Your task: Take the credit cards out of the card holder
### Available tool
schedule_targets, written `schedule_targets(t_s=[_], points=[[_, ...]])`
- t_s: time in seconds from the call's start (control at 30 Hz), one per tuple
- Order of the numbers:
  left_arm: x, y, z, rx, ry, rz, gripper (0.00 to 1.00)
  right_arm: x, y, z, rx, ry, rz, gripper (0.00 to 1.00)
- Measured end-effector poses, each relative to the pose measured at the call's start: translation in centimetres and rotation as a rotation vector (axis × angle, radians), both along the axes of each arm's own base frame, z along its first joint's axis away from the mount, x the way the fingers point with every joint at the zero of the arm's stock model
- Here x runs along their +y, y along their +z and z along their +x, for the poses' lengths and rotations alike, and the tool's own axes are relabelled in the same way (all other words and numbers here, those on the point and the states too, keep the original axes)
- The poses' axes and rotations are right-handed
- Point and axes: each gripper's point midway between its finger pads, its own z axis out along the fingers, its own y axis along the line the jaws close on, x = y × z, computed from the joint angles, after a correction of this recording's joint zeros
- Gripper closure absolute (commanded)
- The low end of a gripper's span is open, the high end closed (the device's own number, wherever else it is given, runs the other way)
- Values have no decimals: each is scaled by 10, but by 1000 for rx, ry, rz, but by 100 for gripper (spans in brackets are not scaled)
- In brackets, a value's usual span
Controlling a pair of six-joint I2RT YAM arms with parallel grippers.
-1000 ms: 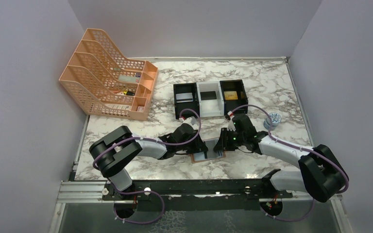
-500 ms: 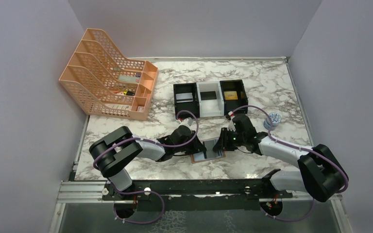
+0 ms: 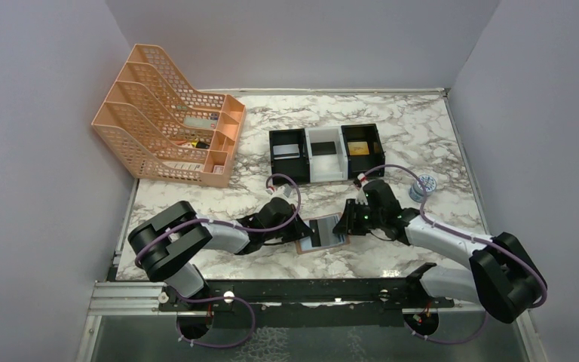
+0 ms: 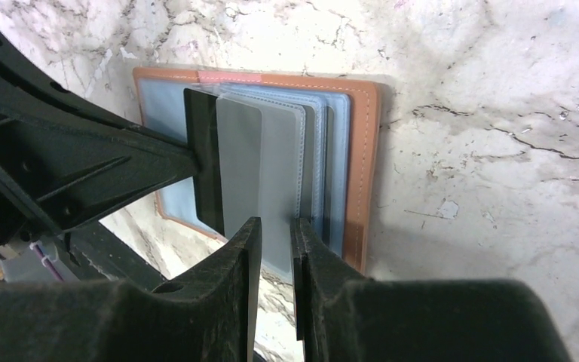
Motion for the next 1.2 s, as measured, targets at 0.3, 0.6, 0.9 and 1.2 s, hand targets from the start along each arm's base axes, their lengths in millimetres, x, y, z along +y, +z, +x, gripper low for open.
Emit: schedule_targets(t_s=[0.3,0.6,0.9,1.2], points=[[0,0,0,0,-1,1,99,12,25,-4,-67,84,85,75],[0,0,0,0,-2,1,84,22,-4,-12,69,136,89,75],[-5,3,2,-4,-12,-13,71,25,-4,-6,64,128,88,75],[-13,2,5,11,-15,-50,70,27,-5,-7,78,109,114,75]])
